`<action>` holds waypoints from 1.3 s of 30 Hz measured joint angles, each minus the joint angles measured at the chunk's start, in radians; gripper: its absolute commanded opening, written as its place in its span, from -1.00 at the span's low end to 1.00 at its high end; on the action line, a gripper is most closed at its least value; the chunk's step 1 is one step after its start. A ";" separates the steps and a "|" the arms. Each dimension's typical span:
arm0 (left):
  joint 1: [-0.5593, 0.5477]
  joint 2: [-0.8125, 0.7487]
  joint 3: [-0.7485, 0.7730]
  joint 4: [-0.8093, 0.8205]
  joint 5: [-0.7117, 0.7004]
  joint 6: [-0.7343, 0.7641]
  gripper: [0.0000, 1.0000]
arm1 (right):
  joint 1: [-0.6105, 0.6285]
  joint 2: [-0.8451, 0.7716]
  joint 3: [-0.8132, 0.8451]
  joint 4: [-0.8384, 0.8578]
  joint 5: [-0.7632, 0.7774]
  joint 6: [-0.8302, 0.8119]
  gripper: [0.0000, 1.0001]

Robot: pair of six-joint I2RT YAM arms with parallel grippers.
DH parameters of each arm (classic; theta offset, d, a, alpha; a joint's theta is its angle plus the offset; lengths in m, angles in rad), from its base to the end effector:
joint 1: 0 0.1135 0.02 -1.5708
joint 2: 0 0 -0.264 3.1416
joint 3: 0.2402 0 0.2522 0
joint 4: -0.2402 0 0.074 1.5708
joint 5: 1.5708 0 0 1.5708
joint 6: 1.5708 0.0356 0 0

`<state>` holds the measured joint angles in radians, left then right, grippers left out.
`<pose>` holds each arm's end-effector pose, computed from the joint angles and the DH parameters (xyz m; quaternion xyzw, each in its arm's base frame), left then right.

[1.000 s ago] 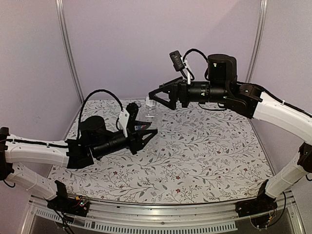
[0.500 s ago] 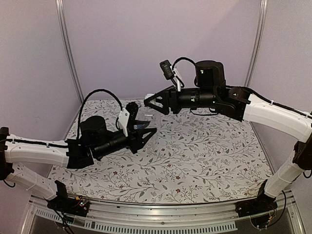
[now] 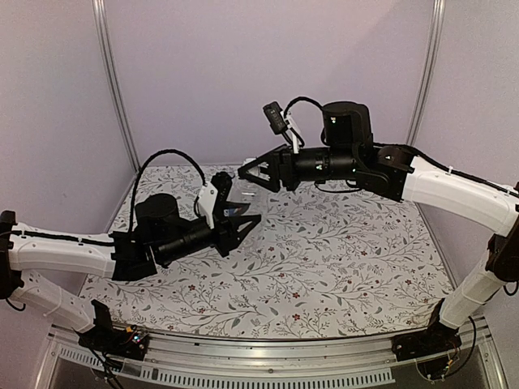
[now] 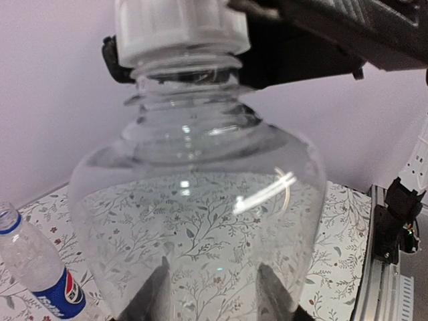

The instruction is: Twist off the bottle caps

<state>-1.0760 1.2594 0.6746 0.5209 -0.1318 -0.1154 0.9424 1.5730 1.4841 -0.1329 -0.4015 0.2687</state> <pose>0.1397 -0.2491 0.2726 0.2963 0.6662 -0.3433 0.5920 0.2086 0.3108 0.3920 -0.3705 0.6812 0.4764 0.4145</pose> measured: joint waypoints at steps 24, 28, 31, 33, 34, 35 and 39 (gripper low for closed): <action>0.029 -0.023 0.000 0.016 0.317 0.000 -0.21 | -0.036 -0.044 -0.009 -0.027 -0.256 -0.217 -0.83; 0.033 -0.023 0.000 0.074 0.557 -0.018 -0.22 | -0.048 -0.071 -0.014 -0.035 -0.499 -0.323 -0.82; 0.031 -0.019 0.000 0.089 0.702 -0.039 -0.23 | -0.048 -0.067 -0.014 -0.035 -0.638 -0.372 -0.78; 0.031 -0.011 0.000 0.091 0.756 -0.051 -0.24 | -0.049 -0.061 -0.014 -0.037 -0.704 -0.391 -0.76; 0.031 -0.007 0.000 0.090 0.776 -0.053 -0.24 | -0.052 -0.057 -0.014 -0.038 -0.727 -0.399 -0.73; 0.031 -0.004 0.000 0.090 0.791 -0.058 -0.25 | -0.055 -0.056 -0.014 -0.039 -0.745 -0.404 -0.71; 0.031 -0.002 0.000 0.101 0.831 -0.053 -0.25 | -0.076 -0.054 -0.013 -0.040 -0.763 -0.416 -0.71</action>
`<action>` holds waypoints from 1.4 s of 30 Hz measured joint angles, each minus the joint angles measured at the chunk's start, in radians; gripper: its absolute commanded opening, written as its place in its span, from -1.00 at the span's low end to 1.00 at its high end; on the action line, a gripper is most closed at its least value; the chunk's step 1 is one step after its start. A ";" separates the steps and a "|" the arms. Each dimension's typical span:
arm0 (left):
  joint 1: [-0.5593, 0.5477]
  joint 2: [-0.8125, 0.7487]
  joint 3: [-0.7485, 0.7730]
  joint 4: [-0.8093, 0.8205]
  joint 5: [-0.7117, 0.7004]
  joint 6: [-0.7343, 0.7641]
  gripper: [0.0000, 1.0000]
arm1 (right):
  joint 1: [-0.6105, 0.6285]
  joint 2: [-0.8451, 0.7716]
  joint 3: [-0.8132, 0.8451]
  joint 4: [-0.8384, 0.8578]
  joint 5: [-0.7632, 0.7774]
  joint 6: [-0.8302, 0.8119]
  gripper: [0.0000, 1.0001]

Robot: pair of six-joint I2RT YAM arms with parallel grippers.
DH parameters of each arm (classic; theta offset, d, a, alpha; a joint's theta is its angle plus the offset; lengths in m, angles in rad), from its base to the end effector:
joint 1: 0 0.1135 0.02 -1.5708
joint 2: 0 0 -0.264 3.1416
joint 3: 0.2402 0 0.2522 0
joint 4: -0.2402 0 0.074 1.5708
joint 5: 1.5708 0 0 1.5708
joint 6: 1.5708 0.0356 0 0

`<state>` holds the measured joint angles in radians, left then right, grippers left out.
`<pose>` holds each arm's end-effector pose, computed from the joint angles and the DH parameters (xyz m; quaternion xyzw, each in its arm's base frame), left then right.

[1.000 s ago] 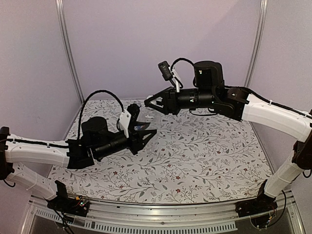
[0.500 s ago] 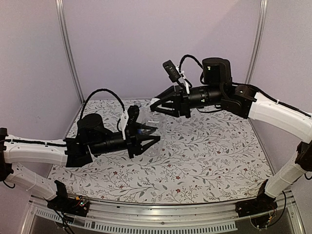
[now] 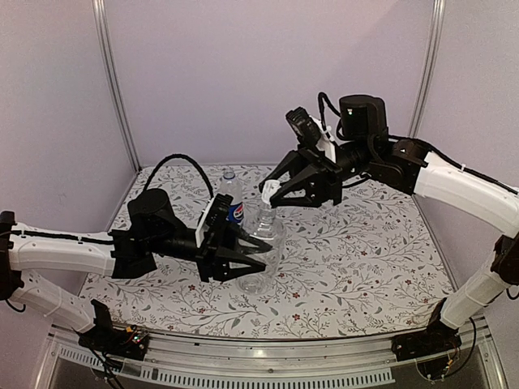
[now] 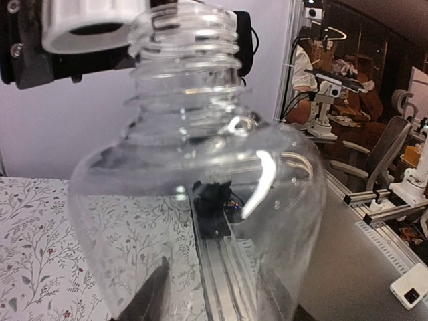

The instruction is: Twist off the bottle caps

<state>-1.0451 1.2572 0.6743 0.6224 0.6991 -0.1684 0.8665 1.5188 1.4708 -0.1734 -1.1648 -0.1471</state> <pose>0.1193 -0.2513 0.2839 0.4999 0.4847 -0.5812 0.4211 0.1951 0.2801 0.4060 -0.6169 0.4034 0.5857 0.3371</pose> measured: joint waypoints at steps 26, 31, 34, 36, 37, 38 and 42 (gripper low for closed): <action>0.002 -0.264 -0.153 -0.051 -0.404 0.029 -0.17 | -0.161 -0.124 -0.244 0.117 0.584 0.204 -0.65; 0.003 -0.347 -0.156 -0.119 -0.605 0.029 -0.15 | -0.161 -0.073 -0.324 0.136 0.731 0.211 -0.65; 0.006 -0.386 -0.160 -0.150 -0.699 0.029 -0.14 | -0.161 -0.028 -0.363 0.163 0.789 0.208 -0.64; 0.006 -0.406 -0.162 -0.168 -0.742 0.029 -0.14 | -0.161 0.011 -0.379 0.180 0.816 0.206 -0.64; 0.007 -0.411 -0.162 -0.176 -0.757 0.029 -0.14 | -0.161 0.034 -0.381 0.187 0.823 0.205 -0.64; 0.007 -0.415 -0.162 -0.183 -0.771 0.029 -0.13 | -0.161 0.058 -0.381 0.199 0.834 0.203 -0.64; 0.008 -0.415 -0.162 -0.204 -0.803 0.030 -0.13 | -0.161 0.151 -0.382 0.239 0.856 0.198 -0.64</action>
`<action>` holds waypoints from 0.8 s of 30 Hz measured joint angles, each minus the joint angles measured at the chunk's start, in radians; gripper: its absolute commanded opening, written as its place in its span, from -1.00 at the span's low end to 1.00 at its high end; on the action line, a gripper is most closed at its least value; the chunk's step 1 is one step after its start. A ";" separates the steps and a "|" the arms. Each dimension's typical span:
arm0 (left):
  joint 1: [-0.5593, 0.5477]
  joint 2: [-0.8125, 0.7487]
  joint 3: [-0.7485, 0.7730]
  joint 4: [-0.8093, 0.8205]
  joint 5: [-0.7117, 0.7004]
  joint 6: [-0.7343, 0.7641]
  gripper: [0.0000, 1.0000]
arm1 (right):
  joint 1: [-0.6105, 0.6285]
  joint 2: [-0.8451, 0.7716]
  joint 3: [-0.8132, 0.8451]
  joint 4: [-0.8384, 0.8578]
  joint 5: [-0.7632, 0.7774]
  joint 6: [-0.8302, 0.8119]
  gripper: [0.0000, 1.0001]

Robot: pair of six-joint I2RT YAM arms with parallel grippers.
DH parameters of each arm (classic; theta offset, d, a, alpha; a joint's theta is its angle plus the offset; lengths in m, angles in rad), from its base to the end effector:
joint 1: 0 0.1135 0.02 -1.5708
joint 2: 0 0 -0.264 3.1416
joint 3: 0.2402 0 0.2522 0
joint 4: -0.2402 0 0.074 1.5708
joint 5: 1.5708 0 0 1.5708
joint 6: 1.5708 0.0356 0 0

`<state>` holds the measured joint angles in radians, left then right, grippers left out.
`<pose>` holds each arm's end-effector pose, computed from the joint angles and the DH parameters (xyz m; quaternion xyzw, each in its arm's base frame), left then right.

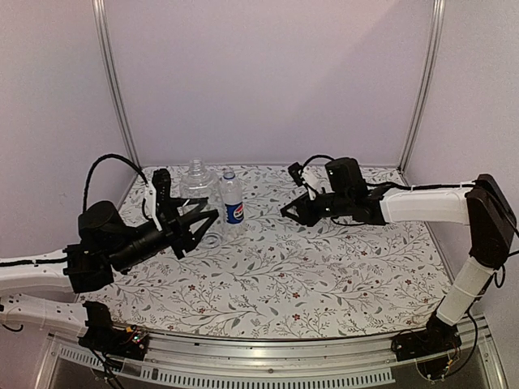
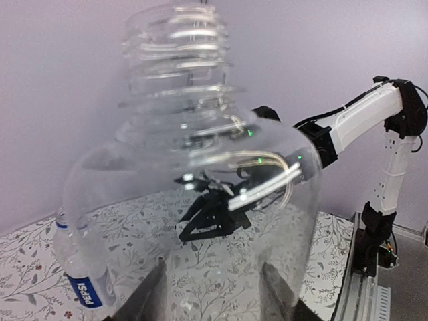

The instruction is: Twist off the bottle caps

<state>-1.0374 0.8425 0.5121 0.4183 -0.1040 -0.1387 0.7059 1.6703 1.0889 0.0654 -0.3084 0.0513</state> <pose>0.1071 -0.1742 0.2974 0.2584 0.6241 -0.3794 0.6323 0.2805 0.2533 0.2386 -0.3477 0.7837 0.3071 0.4130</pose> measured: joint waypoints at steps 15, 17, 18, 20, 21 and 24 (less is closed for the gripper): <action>0.000 0.035 0.000 -0.023 -0.036 0.015 -0.11 | 0.025 0.186 -0.071 0.145 0.044 0.013 -0.56; 0.000 0.039 0.000 -0.023 -0.036 0.015 -0.11 | 0.034 0.207 -0.071 0.155 0.053 0.013 -0.55; 0.000 0.040 0.000 -0.023 -0.036 0.014 -0.11 | 0.037 0.219 -0.071 0.160 0.057 0.013 -0.55; 0.000 0.041 0.000 -0.023 -0.036 0.015 -0.11 | 0.040 0.241 -0.071 0.169 0.065 0.014 -0.54; 0.000 0.041 0.000 -0.023 -0.036 0.014 -0.11 | 0.040 0.253 -0.071 0.174 0.069 0.016 -0.53; 0.000 0.041 0.000 -0.023 -0.036 0.015 -0.10 | 0.042 0.280 -0.071 0.190 0.082 0.020 -0.49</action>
<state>-1.0370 0.8837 0.5121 0.3958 -0.1402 -0.1238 0.7475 1.9507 1.0176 0.2554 -0.2260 0.0711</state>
